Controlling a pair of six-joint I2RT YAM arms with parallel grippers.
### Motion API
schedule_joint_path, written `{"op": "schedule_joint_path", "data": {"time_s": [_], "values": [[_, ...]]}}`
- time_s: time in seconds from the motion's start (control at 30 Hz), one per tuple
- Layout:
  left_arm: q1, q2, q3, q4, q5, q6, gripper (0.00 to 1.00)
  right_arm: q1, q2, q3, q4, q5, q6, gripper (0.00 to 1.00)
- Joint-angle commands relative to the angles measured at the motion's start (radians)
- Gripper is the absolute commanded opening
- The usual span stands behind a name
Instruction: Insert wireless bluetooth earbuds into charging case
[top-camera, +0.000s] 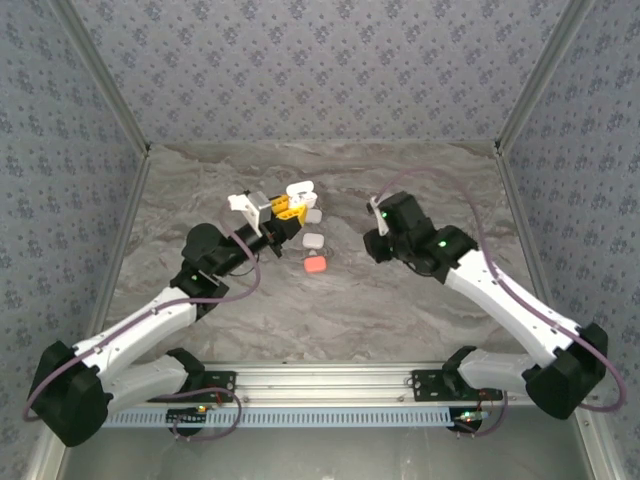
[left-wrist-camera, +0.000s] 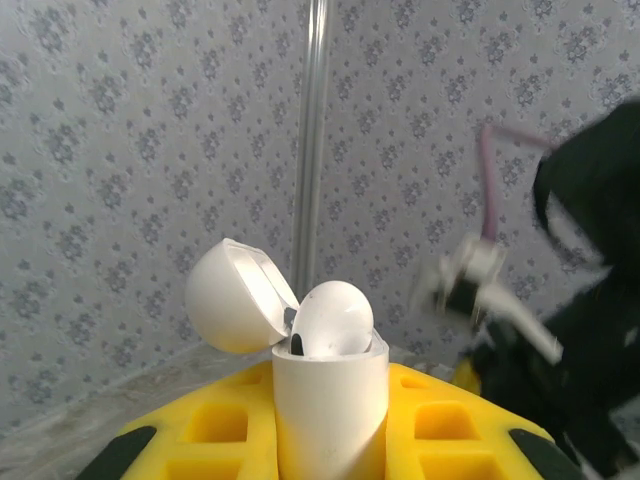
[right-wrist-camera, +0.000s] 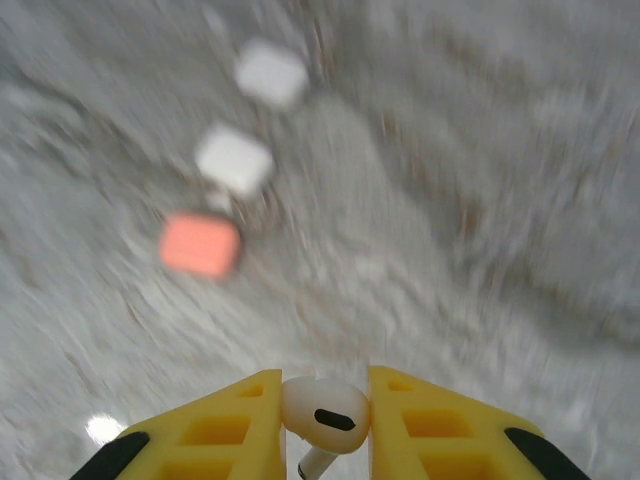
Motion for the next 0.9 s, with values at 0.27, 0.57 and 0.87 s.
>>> {"op": "schedule_joint_path", "data": {"time_s": [0.27, 0.57, 0.87], "values": [[-0.04, 0.082, 0.007, 0.148, 0.068, -0.102, 0.0, -0.017, -0.028, 0.215, 0.258, -0.262, -0.184, 0.25], [-0.06, 0.11, 0.022, 0.167, 0.077, -0.107, 0.0, -0.001, 0.024, 0.229, 0.311, -0.363, -0.133, 0.25], [-0.073, 0.124, 0.028, 0.17, 0.074, -0.102, 0.0, 0.018, 0.046, 0.225, 0.299, -0.356, -0.133, 0.25]]}}
